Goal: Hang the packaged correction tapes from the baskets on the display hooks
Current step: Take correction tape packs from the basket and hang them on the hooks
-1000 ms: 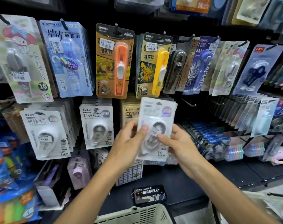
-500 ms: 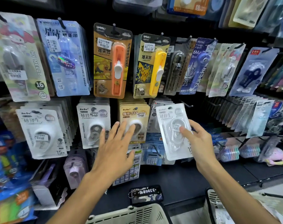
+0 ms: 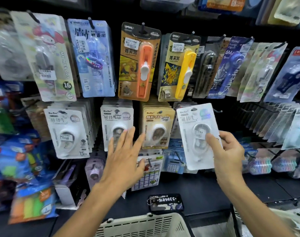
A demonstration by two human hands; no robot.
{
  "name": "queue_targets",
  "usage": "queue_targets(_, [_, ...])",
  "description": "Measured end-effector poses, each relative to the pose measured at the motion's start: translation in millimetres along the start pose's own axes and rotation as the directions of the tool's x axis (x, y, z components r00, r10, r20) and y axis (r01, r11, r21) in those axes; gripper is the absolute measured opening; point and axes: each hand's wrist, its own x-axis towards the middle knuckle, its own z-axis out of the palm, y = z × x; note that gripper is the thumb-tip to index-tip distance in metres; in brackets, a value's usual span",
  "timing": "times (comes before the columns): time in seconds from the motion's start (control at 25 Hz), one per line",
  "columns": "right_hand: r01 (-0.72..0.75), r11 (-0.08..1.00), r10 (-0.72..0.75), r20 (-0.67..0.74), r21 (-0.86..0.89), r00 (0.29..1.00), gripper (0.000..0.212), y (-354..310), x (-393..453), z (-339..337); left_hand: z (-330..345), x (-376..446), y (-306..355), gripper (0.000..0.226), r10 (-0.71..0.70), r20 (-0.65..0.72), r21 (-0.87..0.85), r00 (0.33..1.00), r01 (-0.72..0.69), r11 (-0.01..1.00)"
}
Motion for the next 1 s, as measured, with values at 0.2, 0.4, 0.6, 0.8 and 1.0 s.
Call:
queue_targets(0.2, [-0.027, 0.998, -0.003, 0.429, 0.063, 0.903, 0.027, -20, -48, 67, -21, -18, -35, 0.066, -0.168, -0.216, -0.128, 0.962, 0.143, 0.981])
queue_targets(0.4, [-0.161, 0.977, 0.206, 0.414, -0.141, 0.887, 0.025, -26, -64, 159, -45, -37, -76, 0.068, -0.343, -0.216, -0.14, 0.914, 0.318, 0.938])
queue_targets(0.6, [-0.198, 0.969, 0.235, 0.324, -0.145, 0.916, 0.029, -19, -92, 166, -47, -46, -95, 0.075, -0.334, -0.164, -0.125, 0.928, 0.317, 0.94])
queue_targets(0.8, [-0.27, 0.866, 0.42, 0.32, -0.421, 0.849, 0.043, -12, -62, 197, -43, -49, -106, 0.081, -0.291, -0.077, -0.089, 0.954, 0.285, 0.955])
queue_targets(1.0, [-0.283, 0.858, 0.473, 0.445, -0.428, 0.76, 0.045, 1, -69, 198, -44, -60, -96, 0.068, -0.28, -0.181, -0.155, 0.943, 0.254, 0.955])
